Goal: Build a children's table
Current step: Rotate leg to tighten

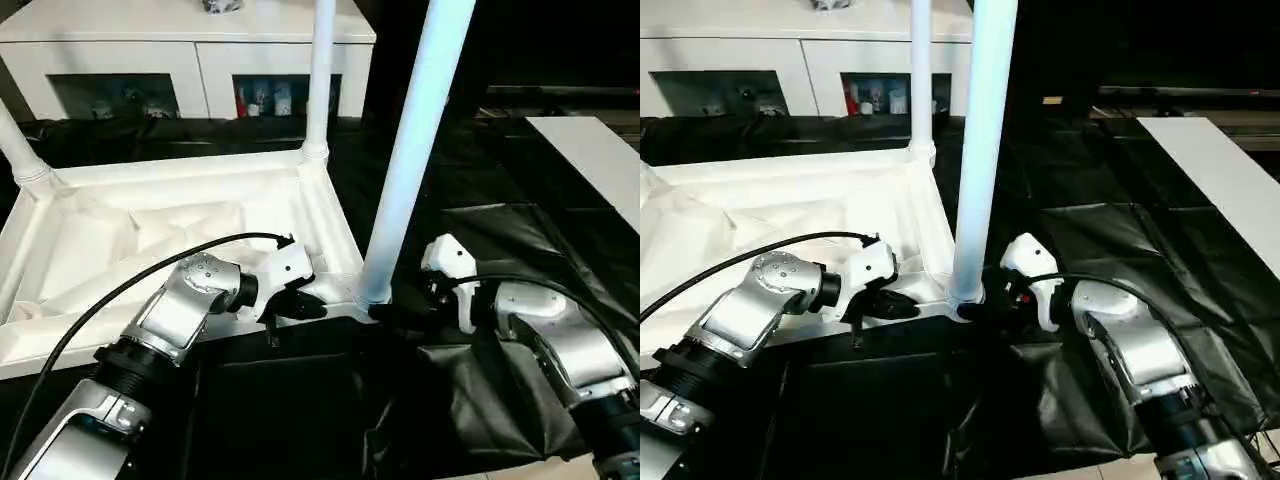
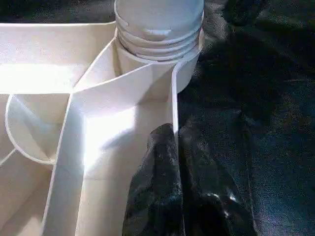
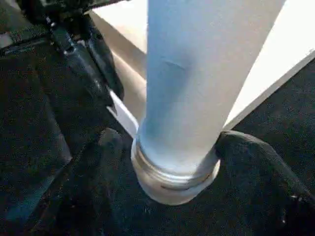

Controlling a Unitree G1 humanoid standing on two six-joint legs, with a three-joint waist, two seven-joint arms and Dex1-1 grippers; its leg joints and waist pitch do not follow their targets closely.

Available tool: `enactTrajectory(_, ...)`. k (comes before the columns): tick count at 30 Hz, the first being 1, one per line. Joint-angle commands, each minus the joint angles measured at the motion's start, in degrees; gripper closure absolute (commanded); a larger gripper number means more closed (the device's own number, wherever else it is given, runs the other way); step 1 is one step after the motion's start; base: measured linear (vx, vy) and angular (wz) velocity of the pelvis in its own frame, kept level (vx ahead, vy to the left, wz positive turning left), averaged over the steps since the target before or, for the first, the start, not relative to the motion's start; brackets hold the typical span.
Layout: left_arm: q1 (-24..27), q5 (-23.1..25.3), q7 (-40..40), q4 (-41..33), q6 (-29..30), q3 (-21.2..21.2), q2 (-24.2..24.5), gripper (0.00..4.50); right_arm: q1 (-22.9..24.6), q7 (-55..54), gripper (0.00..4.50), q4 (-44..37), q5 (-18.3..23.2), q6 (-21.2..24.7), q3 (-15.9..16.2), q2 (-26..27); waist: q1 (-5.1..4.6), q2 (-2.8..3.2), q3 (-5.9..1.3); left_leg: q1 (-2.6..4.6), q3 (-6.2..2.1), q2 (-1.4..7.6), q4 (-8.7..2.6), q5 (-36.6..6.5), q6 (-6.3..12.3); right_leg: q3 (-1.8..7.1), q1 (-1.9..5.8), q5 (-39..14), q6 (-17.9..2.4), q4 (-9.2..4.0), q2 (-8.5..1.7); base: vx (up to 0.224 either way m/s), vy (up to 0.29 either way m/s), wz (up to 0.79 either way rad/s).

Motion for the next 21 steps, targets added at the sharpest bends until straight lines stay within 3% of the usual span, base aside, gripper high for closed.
enactTrajectory(1, -0.3, -1.0, -1.2, -2.9, -0.4, -1.2, -1.0, 4.50, -0.8, -0.5, 1.44, 2.2, 0.6, 0.1, 0.6, 1.5, -0.10, -0.34, -3.79, 2.32, -3.01, 5.61, -4.73, -8.8, 2.50, 1.65, 1.57, -3.6, -13.9, -2.80, -3.71, 0.000, 0.000, 0.00)
enactTrajectory(4, -0.2, -0.9, -1.0, -2.9, -0.4, -1.3, -1.2, 4.50, -1.0, -1.3, 1.77, 3.8, 1.0, -0.4, 0.2, 2.8, -0.08, -0.29, -3.85, 2.33, -2.93, 5.58, -4.61, -7.6, 3.04, 1.55, 1.59, -2.1, -14.6, -2.61, -3.60, 0.000, 0.000, 0.00)
enactTrajectory(9, 0.1, -0.5, -0.7, -2.7, -0.4, -1.5, -1.1, 4.50, -0.9, -1.4, 2.17, 6.2, -0.2, -1.5, 0.6, 4.7, -0.15, -0.31, -3.74, 2.36, -3.02, 5.62, -4.78, -9.8, 2.14, 1.53, 1.57, -5.2, -14.1, -2.85, -3.64, 0.000, 0.000, 0.00)
enactTrajectory(19, 0.6, 1.1, 1.4, -1.3, 0.2, -1.6, -0.9, 4.50, -1.4, -3.7, 2.43, 8.7, -2.5, -3.7, 1.0, 5.8, -0.50, -0.27, -3.83, 2.29, -2.99, 5.51, -4.67, -9.1, 2.26, 1.52, 1.65, -3.8, -14.2, -2.70, -3.55, 0.000, 0.000, 0.00)
enactTrajectory(21, 0.2, 1.8, 4.5, 0.3, 0.2, -0.8, -2.0, 4.50, -2.3, -8.5, 2.43, 11.0, -4.5, -5.0, 0.2, 7.1, -0.96, -0.26, -3.41, 2.30, -3.03, 5.40, -4.98, -12.8, 0.92, 1.56, 1.33, -9.3, -13.8, -3.36, -3.51, 0.000, 0.000, 0.00)
